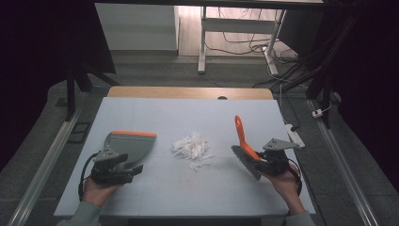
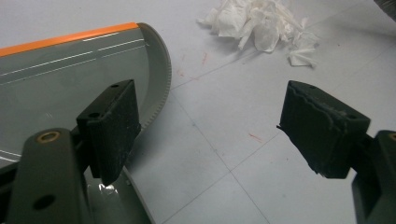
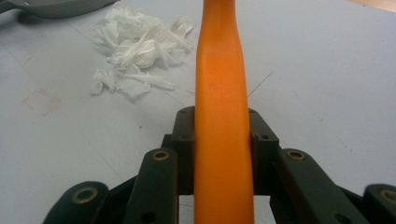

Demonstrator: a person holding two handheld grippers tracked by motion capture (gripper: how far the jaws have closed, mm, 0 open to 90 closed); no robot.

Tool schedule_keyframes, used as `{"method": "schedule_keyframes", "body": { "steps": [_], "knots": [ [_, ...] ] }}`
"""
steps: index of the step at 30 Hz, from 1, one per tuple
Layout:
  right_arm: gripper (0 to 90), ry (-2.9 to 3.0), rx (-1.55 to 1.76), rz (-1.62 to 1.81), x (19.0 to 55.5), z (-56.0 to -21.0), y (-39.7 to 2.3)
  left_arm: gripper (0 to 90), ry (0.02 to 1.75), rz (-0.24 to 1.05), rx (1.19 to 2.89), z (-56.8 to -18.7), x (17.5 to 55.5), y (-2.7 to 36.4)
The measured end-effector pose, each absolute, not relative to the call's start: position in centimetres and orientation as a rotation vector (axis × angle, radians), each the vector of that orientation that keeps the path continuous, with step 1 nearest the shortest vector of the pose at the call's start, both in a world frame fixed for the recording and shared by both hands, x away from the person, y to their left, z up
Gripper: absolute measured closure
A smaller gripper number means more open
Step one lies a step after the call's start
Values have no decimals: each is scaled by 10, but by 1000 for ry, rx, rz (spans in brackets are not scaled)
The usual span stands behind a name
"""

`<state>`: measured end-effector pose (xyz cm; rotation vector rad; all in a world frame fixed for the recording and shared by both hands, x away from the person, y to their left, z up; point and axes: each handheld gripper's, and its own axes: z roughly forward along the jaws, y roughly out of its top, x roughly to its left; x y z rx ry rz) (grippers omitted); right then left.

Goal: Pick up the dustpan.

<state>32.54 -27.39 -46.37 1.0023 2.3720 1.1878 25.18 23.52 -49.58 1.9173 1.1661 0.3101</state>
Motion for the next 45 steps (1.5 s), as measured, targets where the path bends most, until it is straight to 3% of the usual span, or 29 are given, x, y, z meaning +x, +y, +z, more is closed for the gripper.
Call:
{"method": "schedule_keyframes", "body": {
  "steps": [34,45],
  "knots": [
    [703,2356,1003,1192,324,-462,-273,212,1159,311,1936,-490,254,231],
    [703,2359,1007,1185,325,-463,-274,218,1261,347,1948,-482,258,234]
  ]
}}
